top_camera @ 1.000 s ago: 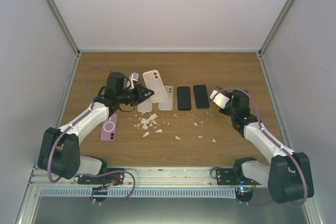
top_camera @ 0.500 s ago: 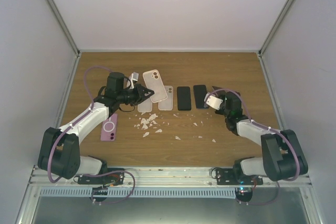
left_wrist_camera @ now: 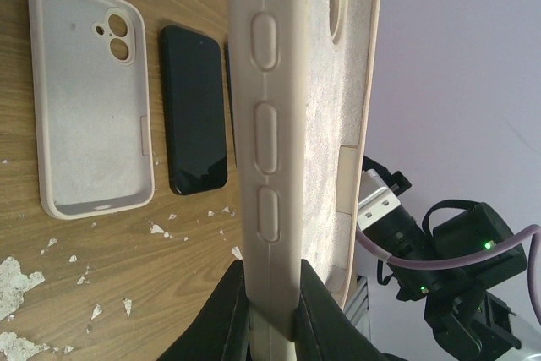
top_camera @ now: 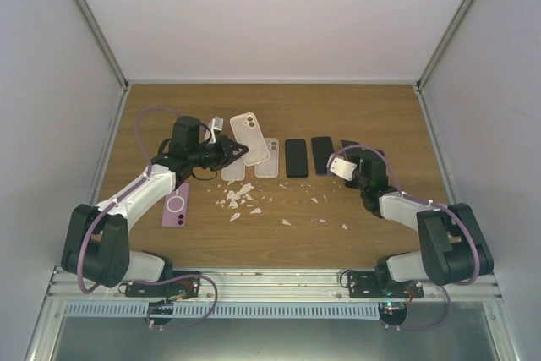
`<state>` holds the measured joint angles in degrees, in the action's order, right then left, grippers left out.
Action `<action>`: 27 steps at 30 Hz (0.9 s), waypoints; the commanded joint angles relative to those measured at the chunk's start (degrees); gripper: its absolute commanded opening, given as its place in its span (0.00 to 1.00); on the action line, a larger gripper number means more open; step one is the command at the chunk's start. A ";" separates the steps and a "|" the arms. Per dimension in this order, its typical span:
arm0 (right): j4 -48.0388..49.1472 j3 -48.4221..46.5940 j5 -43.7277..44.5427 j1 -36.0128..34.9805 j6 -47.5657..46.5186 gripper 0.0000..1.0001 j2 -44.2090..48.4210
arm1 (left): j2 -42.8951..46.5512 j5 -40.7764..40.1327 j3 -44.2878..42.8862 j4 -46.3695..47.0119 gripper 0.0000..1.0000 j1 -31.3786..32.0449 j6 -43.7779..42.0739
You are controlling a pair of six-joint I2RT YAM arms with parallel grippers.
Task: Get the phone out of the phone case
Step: Place the phone at the center of the board.
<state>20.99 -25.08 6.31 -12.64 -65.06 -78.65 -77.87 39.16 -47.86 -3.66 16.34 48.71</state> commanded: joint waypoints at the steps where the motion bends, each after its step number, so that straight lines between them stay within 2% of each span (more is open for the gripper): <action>1: -0.59 -0.66 -1.71 -0.53 0.93 0.37 0.64 | -0.14 0.75 0.19 3.49 0.00 -0.31 0.17; 8: -0.38 -0.77 -1.84 -0.50 0.15 0.43 0.10 | -0.26 0.73 0.14 3.49 0.00 -0.34 0.22; 21: 0.07 -3.51 -1.04 -0.31 0.22 0.45 -3.32 | 0.00 0.66 0.39 3.48 0.00 -0.43 0.13; 27: -0.95 -3.04 -1.36 -0.29 0.43 0.57 -2.58 | -0.08 0.67 0.17 3.27 0.00 -0.60 -0.09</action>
<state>19.20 -27.14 5.52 -12.64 -64.71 -81.76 -77.91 39.16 -47.86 -3.66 16.34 48.97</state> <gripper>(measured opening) 0.548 0.085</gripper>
